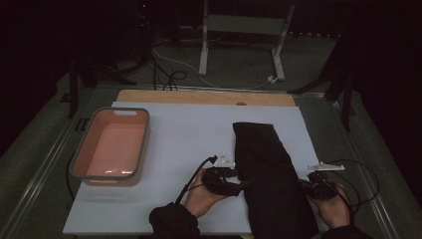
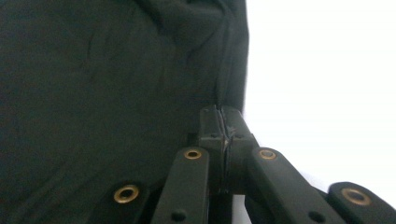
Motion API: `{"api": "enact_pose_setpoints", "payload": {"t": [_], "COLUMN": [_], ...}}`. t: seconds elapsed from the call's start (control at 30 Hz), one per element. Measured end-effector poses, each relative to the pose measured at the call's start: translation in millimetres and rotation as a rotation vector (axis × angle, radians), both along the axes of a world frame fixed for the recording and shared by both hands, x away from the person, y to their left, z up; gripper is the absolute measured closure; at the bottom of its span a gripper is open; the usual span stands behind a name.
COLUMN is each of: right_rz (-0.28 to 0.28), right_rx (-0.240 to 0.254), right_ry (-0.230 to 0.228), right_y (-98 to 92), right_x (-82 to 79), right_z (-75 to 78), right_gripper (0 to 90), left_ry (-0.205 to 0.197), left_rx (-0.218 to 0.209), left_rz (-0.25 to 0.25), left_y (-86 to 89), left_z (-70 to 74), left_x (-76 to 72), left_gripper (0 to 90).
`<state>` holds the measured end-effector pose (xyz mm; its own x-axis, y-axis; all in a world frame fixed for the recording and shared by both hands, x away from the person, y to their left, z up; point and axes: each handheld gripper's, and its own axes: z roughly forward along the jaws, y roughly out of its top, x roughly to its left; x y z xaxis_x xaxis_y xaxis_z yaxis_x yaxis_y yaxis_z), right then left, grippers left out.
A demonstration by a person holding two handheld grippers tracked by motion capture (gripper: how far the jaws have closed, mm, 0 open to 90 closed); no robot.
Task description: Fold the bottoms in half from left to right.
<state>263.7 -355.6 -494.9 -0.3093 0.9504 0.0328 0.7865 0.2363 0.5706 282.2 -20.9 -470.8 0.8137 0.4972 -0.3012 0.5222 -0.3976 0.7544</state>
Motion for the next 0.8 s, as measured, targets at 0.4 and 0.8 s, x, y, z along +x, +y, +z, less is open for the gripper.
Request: {"api": "enact_pose_setpoints", "payload": {"t": [0.4,0.8], "right_rz": [-0.007,0.0], "right_rx": [0.017,0.022], "right_ry": [-0.001,-0.012], "right_y": [-2.7,-2.8], "right_x": [2.3,2.2], "right_z": [-2.5,-2.0], "right_gripper": [88.6,88.6], "left_ry": [0.01,0.025], "left_rx": [0.051,0.081], "left_rz": [0.002,0.007], "left_y": [-5.7,-13.6], "left_z": [-13.9,-26.1], "left_x": [3.5,9.7], "left_gripper": [47.6,52.2]}}
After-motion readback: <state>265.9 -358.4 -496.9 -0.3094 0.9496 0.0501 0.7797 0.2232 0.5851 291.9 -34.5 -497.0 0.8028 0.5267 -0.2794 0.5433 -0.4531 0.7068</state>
